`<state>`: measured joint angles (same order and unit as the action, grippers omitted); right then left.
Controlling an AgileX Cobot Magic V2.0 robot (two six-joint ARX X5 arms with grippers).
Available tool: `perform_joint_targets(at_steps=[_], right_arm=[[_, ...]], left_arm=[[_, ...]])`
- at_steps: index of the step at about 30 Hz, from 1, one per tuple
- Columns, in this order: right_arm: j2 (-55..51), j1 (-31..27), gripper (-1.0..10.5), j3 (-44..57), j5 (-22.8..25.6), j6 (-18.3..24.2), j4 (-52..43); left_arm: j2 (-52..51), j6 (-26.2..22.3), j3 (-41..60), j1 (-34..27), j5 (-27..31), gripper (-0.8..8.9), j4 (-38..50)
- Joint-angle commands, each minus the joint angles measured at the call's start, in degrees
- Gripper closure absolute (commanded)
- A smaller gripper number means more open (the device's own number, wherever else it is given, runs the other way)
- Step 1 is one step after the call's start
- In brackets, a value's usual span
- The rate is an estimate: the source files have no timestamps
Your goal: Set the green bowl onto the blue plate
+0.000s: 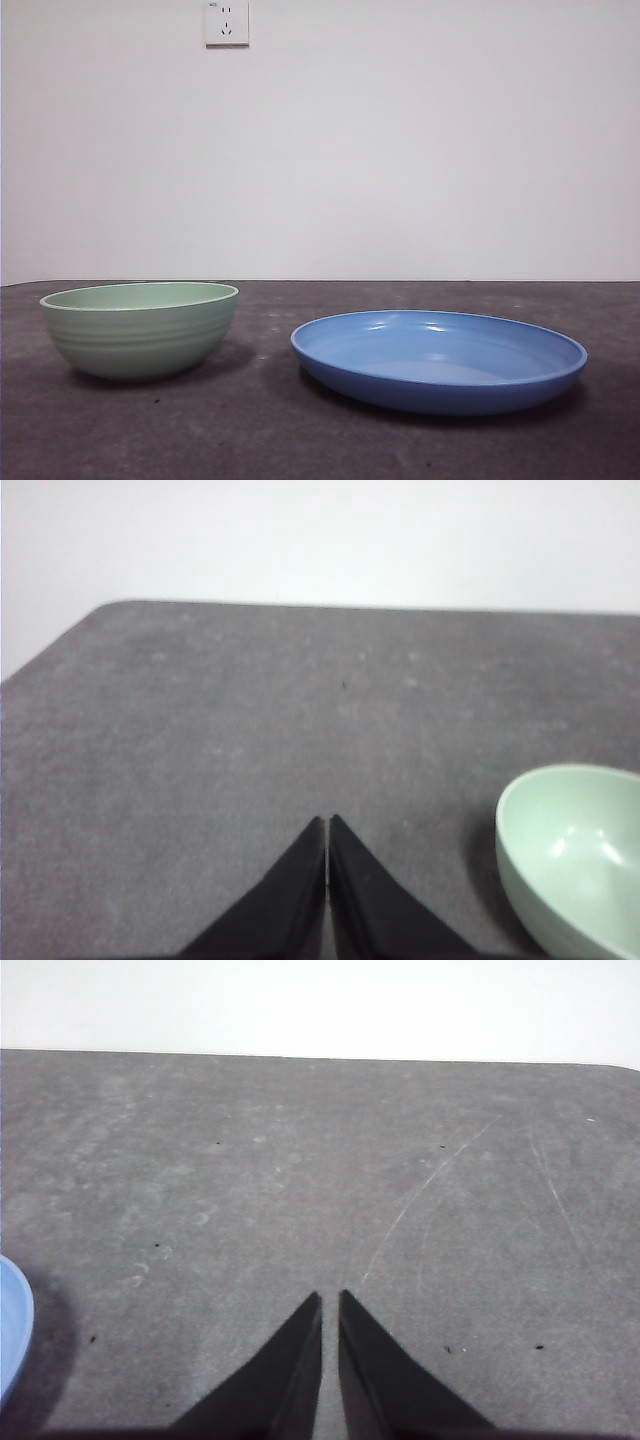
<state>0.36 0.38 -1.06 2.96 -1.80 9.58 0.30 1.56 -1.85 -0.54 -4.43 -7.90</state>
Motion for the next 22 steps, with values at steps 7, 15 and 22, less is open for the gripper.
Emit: perform_joint_targets(at_steps=[7, 15, 22], right_arm=[[-0.13, 0.04, 9.3, -0.57, -6.25, -7.48, -0.44], [1.55, 1.68, 9.3, -6.84, -8.44, -19.28, 0.79], [7.93, 4.94, 9.3, -17.59, -9.29, -23.54, 7.32]], left_arm=[[0.15, 5.53, 0.77, -0.02, -0.83, 8.07, -0.17], [4.50, 11.63, -5.84, 1.97, -3.58, 8.04, -0.22], [13.07, 14.71, -16.37, 4.83, -7.50, 8.04, -1.84]])
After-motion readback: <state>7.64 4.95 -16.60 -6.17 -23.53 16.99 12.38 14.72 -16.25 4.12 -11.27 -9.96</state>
